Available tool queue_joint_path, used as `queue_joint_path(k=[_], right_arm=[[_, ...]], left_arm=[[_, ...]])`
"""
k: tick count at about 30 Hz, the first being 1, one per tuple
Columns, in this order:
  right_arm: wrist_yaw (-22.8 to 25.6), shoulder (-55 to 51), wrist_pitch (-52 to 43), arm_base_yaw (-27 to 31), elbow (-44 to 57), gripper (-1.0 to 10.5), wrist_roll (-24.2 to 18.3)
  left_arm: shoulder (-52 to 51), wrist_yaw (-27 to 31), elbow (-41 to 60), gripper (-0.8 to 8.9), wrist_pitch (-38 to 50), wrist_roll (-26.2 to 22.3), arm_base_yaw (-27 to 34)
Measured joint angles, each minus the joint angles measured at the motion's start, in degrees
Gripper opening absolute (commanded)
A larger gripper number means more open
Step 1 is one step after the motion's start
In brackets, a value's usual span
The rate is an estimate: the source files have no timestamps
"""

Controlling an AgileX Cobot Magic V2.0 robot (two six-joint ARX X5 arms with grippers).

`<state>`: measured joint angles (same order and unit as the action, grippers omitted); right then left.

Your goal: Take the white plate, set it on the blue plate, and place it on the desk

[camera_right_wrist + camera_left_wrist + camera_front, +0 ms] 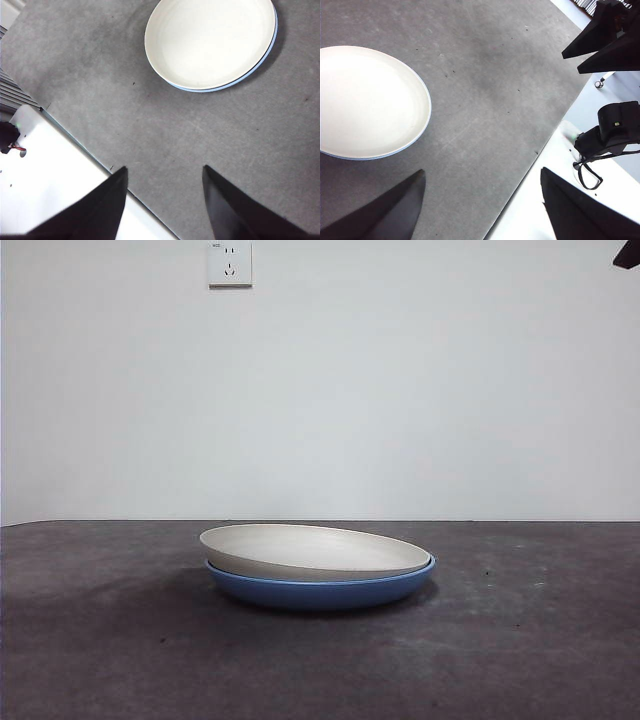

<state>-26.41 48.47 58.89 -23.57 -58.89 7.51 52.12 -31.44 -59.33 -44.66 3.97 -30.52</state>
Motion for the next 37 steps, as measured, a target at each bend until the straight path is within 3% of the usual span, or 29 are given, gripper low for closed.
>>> queue_joint_path(k=[8, 11, 13, 14, 37], right_arm=[[0.00, 0.02, 0.00, 0.00, 0.00, 2.4, -0.24], [0.00, 0.04, 0.00, 0.00, 0.00, 1.9, -0.24], [0.00, 0.04, 0.00, 0.00, 0.00, 0.7, -0.46], [0.00, 0.04, 0.00, 0.00, 0.00, 0.1, -0.72], [0.00, 0.04, -0.46, 0.00, 0.00, 0.1, -2.82]], left_arm=[[0.00, 0.00, 0.00, 3.57, 0.00, -0.02, 0.00], [0.00, 0.00, 0.00, 1.72, 0.02, -0.02, 0.00], [0.00, 0.00, 0.00, -0.02, 0.02, -0.02, 0.00], [0.00, 0.00, 0.00, 0.14, 0.02, -0.02, 0.00], [0.00, 0.00, 0.00, 0.15, 0.02, -0.02, 0.00]])
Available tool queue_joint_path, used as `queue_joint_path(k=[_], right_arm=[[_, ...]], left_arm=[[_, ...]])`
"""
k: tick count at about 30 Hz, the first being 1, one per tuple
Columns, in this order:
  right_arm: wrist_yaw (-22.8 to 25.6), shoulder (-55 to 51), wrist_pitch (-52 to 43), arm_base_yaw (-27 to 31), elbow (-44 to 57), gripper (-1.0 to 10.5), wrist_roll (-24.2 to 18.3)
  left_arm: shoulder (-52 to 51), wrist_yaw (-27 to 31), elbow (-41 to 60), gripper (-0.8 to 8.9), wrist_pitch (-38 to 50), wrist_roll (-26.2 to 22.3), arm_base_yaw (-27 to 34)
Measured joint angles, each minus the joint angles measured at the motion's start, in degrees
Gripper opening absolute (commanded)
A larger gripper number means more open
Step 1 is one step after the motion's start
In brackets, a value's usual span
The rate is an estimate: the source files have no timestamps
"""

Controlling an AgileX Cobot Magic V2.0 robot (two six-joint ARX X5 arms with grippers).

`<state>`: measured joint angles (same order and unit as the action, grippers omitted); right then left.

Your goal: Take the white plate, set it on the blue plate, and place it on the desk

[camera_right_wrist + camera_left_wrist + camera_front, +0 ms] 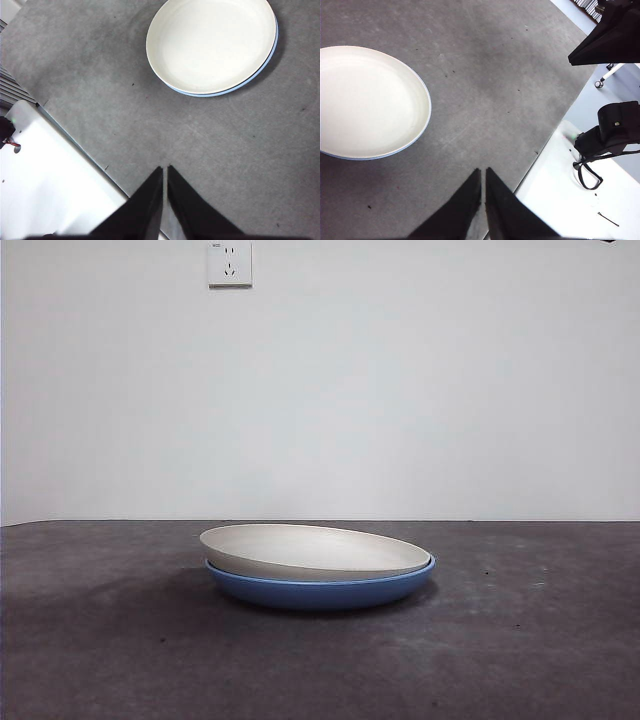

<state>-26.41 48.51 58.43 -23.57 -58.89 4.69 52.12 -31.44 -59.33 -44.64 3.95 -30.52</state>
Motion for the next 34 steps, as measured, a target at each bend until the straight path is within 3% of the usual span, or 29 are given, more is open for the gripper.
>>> queue_joint_path(k=[13, 21, 26, 34], right_arm=[[0.00, 0.00, 0.00, 0.00, 0.00, 0.1, 0.00], [0.00, 0.00, 0.00, 0.00, 0.00, 0.1, 0.00], [0.00, 0.00, 0.00, 0.00, 0.00, 0.1, 0.00], [0.00, 0.00, 0.00, 0.00, 0.00, 0.1, 0.00]], left_arm=[[-2.14, 0.44, 0.15, 0.15, 2.51, -1.42, 2.25], [-12.57, 13.09, 3.45, 0.15, 21.79, -4.98, 17.90], [-21.20, 22.40, 12.39, 0.15, 32.39, -7.91, 26.77], [-33.79, 27.28, 31.30, 0.15, 43.71, -8.98, 31.80]])
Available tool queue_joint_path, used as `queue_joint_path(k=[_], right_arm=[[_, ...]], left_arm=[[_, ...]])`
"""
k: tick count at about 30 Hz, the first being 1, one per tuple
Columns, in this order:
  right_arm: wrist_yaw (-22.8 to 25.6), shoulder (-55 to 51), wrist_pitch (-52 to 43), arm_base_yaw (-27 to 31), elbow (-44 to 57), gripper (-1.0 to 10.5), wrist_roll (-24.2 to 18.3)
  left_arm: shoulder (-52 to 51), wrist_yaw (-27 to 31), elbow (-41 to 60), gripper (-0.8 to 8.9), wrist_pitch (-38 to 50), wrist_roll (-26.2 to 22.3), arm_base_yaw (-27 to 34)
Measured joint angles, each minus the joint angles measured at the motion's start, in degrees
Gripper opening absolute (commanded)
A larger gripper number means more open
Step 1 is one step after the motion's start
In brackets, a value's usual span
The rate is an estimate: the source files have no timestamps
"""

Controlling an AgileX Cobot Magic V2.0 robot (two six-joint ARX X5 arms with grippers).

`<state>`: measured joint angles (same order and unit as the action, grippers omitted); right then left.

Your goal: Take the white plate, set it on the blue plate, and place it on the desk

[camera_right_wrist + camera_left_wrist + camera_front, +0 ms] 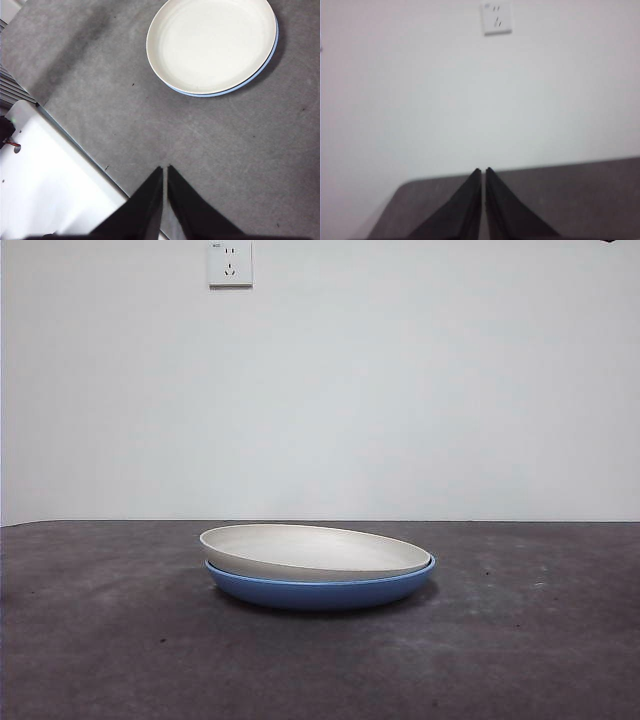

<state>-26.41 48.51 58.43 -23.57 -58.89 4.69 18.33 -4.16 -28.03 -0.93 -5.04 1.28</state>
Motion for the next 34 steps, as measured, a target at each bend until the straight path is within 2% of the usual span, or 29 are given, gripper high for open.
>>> queue_joint_path(k=[7, 15, 23, 29, 34], right_arm=[[0.00, 0.00, 0.00, 0.00, 0.00, 0.1, 0.00], [0.00, 0.00, 0.00, 0.00, 0.00, 0.1, 0.00], [0.00, 0.00, 0.00, 0.00, 0.00, 0.1, 0.00], [0.00, 0.00, 0.00, 0.00, 0.00, 0.1, 0.00], [0.00, 0.00, -0.02, 0.00, 0.00, 0.1, 0.00]], left_arm=[[-7.96, 0.00, 14.91, 0.15, -0.11, 0.07, 0.83], [-13.79, 0.00, 23.69, 0.15, -0.15, 0.70, 0.85], [-17.97, 0.02, 26.16, 0.15, -3.74, 1.49, 0.85], [-18.12, 0.02, 26.16, 0.15, -8.76, 1.51, 0.85], [-18.08, 0.17, 26.18, 0.15, -9.29, 2.25, 0.85]])
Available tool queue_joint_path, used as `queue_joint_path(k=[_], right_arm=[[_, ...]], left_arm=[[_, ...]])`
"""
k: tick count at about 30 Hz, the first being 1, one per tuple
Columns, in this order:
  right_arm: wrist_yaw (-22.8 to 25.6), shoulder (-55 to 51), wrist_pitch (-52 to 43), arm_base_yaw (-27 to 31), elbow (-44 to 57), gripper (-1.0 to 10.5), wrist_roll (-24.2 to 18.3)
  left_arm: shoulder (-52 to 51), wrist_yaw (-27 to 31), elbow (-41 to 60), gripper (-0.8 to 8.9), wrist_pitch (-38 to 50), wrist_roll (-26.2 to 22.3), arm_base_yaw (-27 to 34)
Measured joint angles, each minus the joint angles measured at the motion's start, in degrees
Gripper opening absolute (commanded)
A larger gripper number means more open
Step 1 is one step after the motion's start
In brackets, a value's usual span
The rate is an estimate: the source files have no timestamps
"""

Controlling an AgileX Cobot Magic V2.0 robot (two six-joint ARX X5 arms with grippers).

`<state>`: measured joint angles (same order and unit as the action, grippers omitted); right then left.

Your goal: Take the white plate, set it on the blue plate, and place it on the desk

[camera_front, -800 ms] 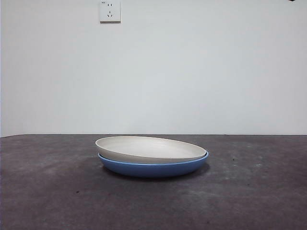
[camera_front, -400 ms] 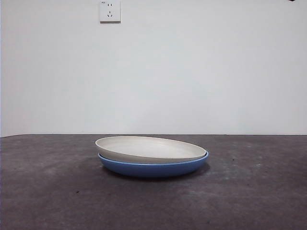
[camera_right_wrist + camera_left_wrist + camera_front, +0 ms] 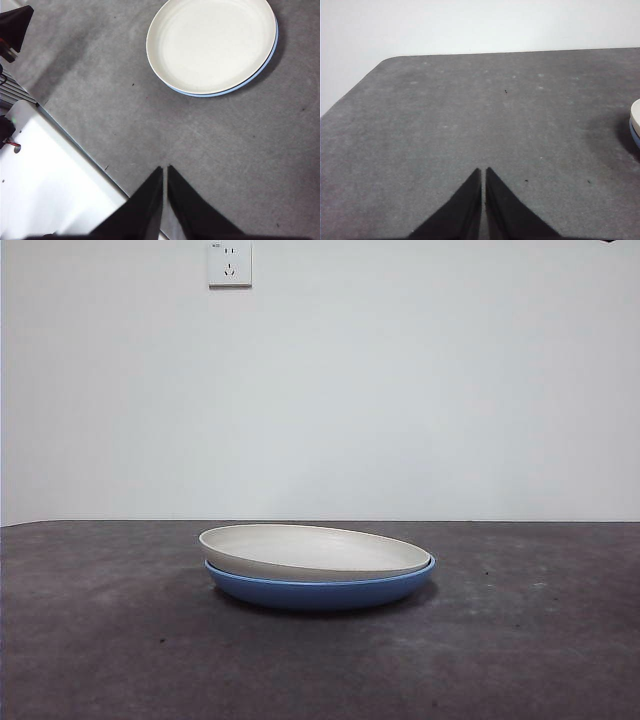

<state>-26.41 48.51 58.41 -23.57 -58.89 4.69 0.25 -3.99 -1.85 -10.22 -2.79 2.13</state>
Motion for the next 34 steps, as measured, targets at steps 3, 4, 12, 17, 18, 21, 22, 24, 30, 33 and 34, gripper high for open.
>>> queue_joint_path(k=[3, 4, 12, 17, 18, 21, 22, 24, 30, 33, 34], right_arm=[[0.00, 0.00, 0.00, 0.00, 0.00, 0.1, 0.00], [0.00, 0.00, 0.00, 0.00, 0.00, 0.1, 0.00], [0.00, 0.00, 0.00, 0.00, 0.00, 0.1, 0.00], [0.00, 0.00, 0.00, 0.00, 0.00, 0.1, 0.00], [0.00, 0.00, 0.00, 0.00, 0.00, 0.1, 0.00], [0.00, 0.00, 0.00, 0.00, 0.00, 0.1, 0.00], [0.00, 0.00, 0.00, 0.00, 0.00, 0.1, 0.00], [0.00, 0.00, 0.00, 0.00, 0.00, 0.1, 0.00], [0.44, -3.37, -2.93, 4.63, 0.00, 0.1, -2.36], [0.48, -7.50, -9.77, 9.79, 0.63, 0.1, -3.06], [0.50, -9.09, -12.52, 11.45, 1.36, 0.1, -3.23]], left_arm=[[0.00, 0.02, 0.00, 0.15, 0.02, 0.39, 0.00], [0.00, 0.02, 0.00, 0.15, 0.00, 0.46, 0.00], [0.00, 0.00, 0.00, 0.15, 0.00, 0.57, 0.00], [0.00, 0.00, 0.00, 0.15, 0.02, 0.57, 0.00], [0.00, 0.00, 0.00, 0.15, 0.00, 0.57, 0.00], [0.00, 0.00, 0.00, 0.15, 0.00, 0.57, 0.00], [0.00, 0.00, 0.00, 0.15, 0.02, 0.57, 0.00], [0.00, 0.00, 0.00, 0.15, 0.00, 0.57, 0.00], [0.00, 0.02, 0.00, 0.15, 0.02, 0.57, 0.00], [0.00, 0.02, 0.00, 0.15, 0.00, 0.57, 0.00], [0.00, 0.02, 0.00, 0.15, 0.00, 0.57, 0.00]])
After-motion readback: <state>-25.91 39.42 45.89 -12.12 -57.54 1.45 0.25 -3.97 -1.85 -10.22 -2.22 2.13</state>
